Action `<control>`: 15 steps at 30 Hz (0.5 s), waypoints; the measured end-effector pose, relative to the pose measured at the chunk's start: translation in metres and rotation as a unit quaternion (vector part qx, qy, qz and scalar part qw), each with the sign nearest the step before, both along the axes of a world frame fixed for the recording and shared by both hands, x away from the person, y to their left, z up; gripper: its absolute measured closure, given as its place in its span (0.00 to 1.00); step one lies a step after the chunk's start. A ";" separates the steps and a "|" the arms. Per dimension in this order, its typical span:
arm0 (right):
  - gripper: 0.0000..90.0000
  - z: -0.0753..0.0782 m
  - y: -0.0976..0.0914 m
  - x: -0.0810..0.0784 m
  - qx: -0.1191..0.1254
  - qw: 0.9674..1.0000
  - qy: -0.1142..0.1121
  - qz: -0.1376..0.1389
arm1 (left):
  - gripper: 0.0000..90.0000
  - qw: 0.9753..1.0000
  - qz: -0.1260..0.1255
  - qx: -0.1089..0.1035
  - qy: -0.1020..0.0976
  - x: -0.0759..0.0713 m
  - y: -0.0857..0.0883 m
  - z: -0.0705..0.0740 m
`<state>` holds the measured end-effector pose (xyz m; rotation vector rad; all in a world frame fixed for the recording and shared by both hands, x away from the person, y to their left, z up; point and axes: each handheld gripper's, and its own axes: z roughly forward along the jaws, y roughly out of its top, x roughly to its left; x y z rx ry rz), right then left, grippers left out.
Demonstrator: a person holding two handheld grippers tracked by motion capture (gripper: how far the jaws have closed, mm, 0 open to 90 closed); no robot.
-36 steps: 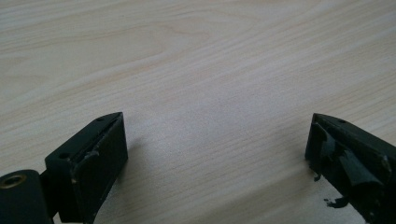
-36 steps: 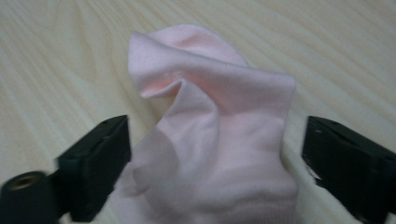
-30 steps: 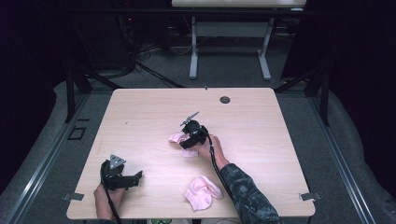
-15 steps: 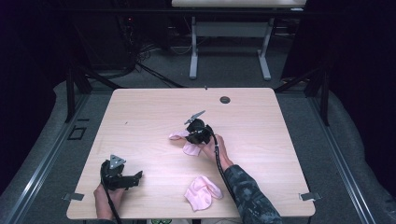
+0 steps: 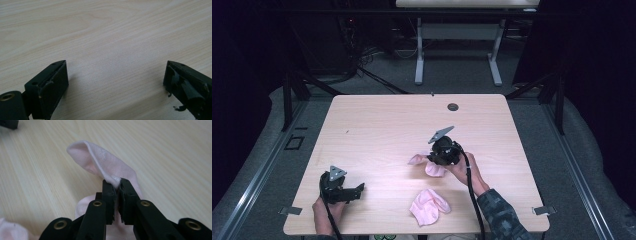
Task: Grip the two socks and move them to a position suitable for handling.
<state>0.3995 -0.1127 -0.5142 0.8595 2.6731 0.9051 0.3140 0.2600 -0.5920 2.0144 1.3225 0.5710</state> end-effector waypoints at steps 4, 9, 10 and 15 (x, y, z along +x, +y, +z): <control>0.92 -0.021 -0.006 -0.002 -0.007 1.000 0.020 -0.005 | 0.07 1.000 0.000 0.000 0.000 0.000 0.000 0.000; 0.83 -0.040 -0.008 0.000 -0.026 0.999 0.034 -0.020 | 0.07 1.000 0.001 0.000 0.000 0.000 0.000 0.000; 0.80 -0.041 -0.008 0.000 -0.025 0.999 0.038 -0.024 | 0.07 1.000 0.001 0.000 0.000 0.000 0.000 0.000; 0.48 -0.035 -0.016 -0.004 -0.010 0.999 0.024 -0.044 | 0.07 1.000 0.001 0.000 0.000 0.000 0.000 0.000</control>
